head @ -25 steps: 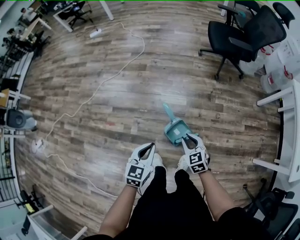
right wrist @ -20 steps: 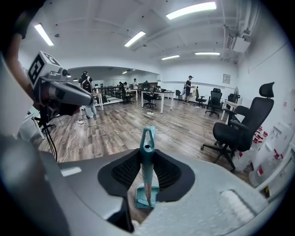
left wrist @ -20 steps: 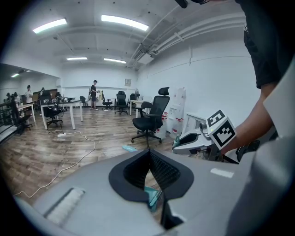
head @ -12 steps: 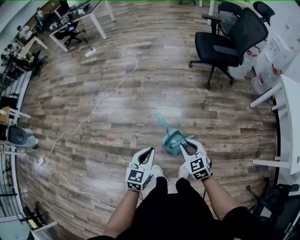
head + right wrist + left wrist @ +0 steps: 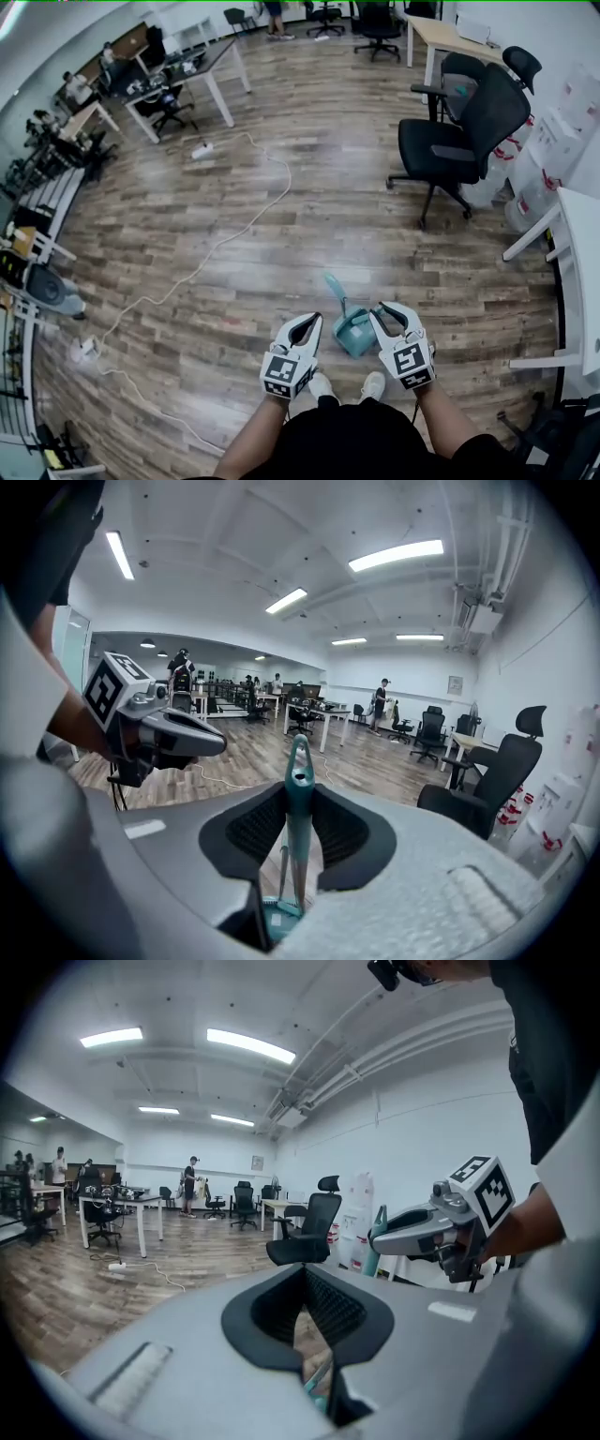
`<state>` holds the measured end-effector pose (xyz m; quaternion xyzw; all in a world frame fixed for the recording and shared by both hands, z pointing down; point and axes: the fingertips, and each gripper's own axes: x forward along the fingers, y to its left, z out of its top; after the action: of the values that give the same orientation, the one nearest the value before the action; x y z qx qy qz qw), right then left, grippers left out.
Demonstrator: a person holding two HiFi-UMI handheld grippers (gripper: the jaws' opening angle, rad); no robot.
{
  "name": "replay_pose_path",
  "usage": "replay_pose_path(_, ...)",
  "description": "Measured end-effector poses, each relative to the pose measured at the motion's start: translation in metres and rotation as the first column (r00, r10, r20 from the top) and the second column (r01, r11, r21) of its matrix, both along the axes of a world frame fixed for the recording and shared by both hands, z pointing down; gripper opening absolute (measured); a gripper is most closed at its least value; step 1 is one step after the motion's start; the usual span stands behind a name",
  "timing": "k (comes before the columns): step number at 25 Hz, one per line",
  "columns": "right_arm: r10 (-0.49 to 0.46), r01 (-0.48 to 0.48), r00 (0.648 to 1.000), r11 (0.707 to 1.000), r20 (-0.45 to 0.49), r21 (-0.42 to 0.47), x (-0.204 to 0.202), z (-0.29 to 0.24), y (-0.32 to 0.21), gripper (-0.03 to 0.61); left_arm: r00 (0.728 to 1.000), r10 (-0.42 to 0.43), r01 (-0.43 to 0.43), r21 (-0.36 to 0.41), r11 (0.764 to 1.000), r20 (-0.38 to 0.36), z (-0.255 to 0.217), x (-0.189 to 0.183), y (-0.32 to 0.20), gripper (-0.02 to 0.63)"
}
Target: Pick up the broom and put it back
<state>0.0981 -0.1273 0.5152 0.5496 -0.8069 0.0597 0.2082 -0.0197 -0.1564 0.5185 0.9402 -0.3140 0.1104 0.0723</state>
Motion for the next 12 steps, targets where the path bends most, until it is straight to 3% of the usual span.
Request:
replay_pose_path(3, -0.007, 0.007, 1.0, 0.998, 0.012, 0.06, -0.004, -0.025, -0.006, 0.091, 0.999, -0.015, 0.017, 0.046, 0.999, -0.047, -0.024, 0.0, -0.009, 0.016)
replay_pose_path(12, -0.033, 0.018, 0.997, 0.973, 0.064, 0.232, -0.006, -0.095, -0.014, 0.089, 0.995, -0.019, 0.035, 0.169, 0.985, -0.095, -0.076, 0.014, -0.024, 0.017)
